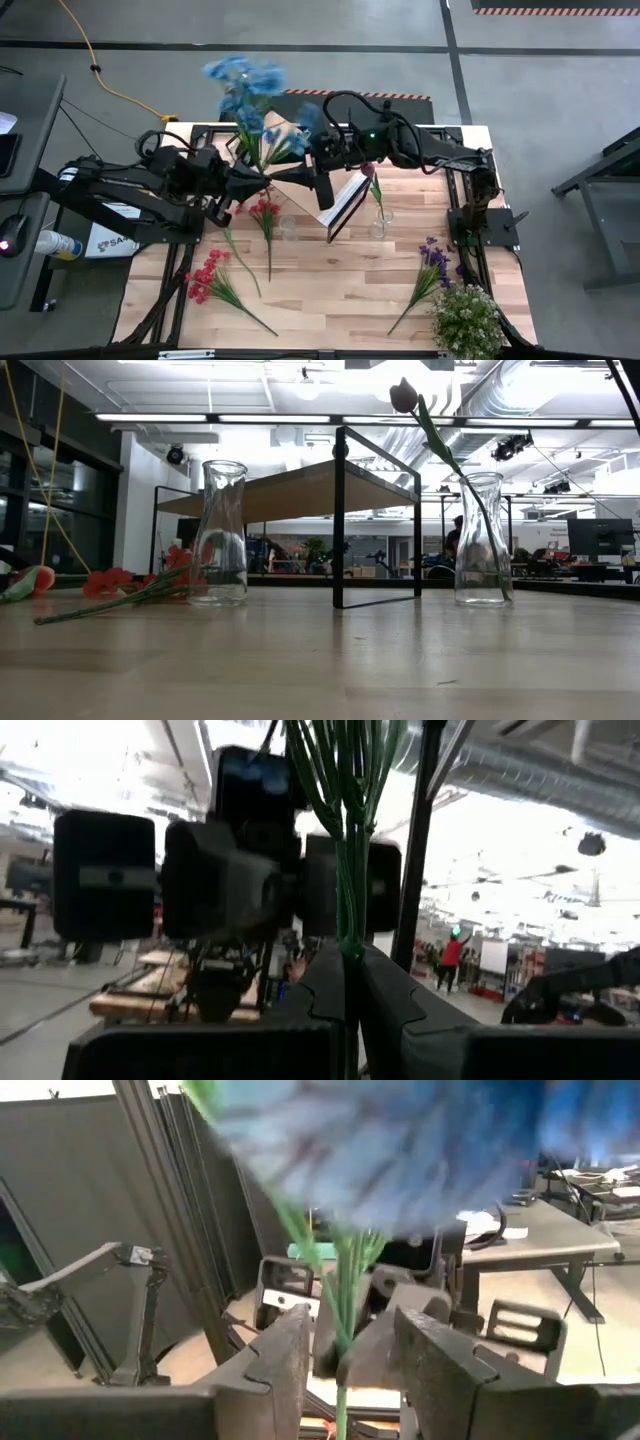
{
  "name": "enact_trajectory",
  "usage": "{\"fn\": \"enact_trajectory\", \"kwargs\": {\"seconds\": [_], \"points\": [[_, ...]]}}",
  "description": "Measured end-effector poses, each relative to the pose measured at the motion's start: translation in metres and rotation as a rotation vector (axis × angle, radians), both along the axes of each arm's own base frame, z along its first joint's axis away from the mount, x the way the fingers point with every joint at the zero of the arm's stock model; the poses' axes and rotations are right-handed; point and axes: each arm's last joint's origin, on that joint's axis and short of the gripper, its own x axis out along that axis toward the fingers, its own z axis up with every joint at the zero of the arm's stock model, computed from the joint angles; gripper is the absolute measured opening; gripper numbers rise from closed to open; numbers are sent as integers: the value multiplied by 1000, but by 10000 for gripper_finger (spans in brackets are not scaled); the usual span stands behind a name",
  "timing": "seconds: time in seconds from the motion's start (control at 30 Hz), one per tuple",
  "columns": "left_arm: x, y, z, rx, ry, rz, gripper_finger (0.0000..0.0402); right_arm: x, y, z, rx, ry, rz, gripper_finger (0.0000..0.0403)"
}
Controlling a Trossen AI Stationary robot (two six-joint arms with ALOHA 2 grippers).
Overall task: Pick and place flowers into a vace then onto a shelf
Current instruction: Put the blue flowers into the right transparent flower vase
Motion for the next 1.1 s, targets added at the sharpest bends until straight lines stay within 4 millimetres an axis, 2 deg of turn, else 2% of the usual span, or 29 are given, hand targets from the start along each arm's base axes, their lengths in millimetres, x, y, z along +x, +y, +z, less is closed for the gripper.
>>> {"fn": "enact_trajectory", "kwargs": {"seconds": [0.23,0.4,0.7,0.87,1.1], "points": [[6,0,-1,-5,3,5,45,3,0,-2,2,-5,13,140],[9,-1,-3,-4,10,5,45,14,0,-11,5,11,17,140],[10,-1,-5,-7,28,6,45,15,1,-10,2,-9,22,133],[10,-1,-5,-7,27,6,45,15,1,-10,-4,-10,22,100],[10,-1,-5,-6,29,6,45,15,0,-9,-49,-29,18,16]]}}
